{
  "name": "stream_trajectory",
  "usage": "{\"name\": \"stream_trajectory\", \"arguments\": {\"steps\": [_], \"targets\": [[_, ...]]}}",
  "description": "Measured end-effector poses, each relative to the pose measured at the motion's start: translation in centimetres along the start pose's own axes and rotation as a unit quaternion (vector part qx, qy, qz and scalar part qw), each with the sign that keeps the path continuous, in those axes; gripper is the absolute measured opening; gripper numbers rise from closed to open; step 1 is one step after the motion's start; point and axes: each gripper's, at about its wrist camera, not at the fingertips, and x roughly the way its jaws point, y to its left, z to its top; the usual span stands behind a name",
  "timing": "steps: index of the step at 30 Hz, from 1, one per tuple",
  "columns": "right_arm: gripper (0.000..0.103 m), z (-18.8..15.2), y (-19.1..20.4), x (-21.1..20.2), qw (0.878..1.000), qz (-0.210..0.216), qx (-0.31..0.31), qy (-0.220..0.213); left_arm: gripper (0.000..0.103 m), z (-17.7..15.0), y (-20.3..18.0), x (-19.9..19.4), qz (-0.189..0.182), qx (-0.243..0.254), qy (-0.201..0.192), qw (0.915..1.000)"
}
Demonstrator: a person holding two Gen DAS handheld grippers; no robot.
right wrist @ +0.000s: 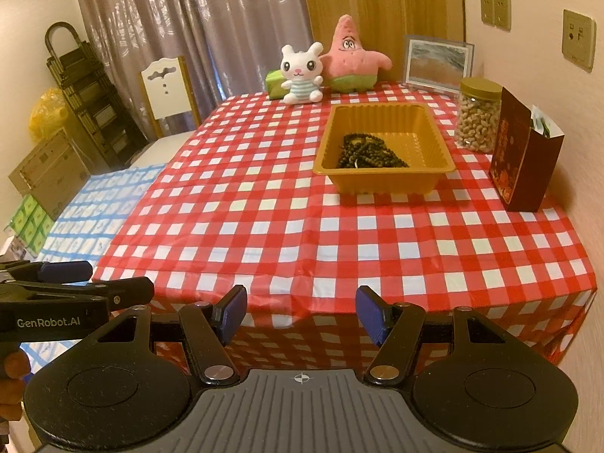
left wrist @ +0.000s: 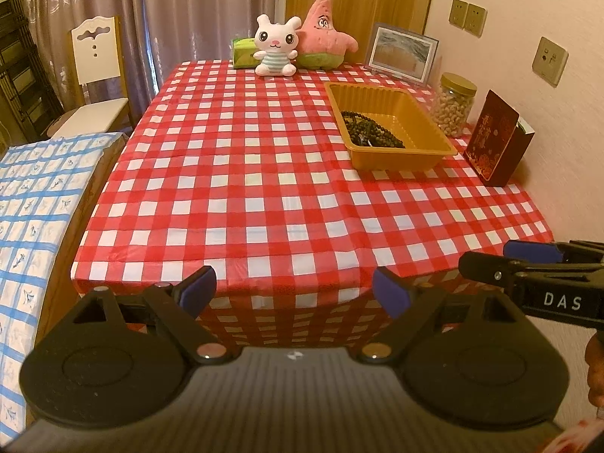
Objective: Organize jewelry
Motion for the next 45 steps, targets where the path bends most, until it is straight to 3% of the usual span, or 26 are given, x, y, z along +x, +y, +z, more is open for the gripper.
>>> {"name": "stream_trajectory", "arguments": {"steps": [45], "targets": [[0.064,0.00,0.15,0.47,1.000,-0.001,0.002,0.002,0.089,0.07,-0.38,0.44,0.000,0.001,0.002,1.0000]]}}
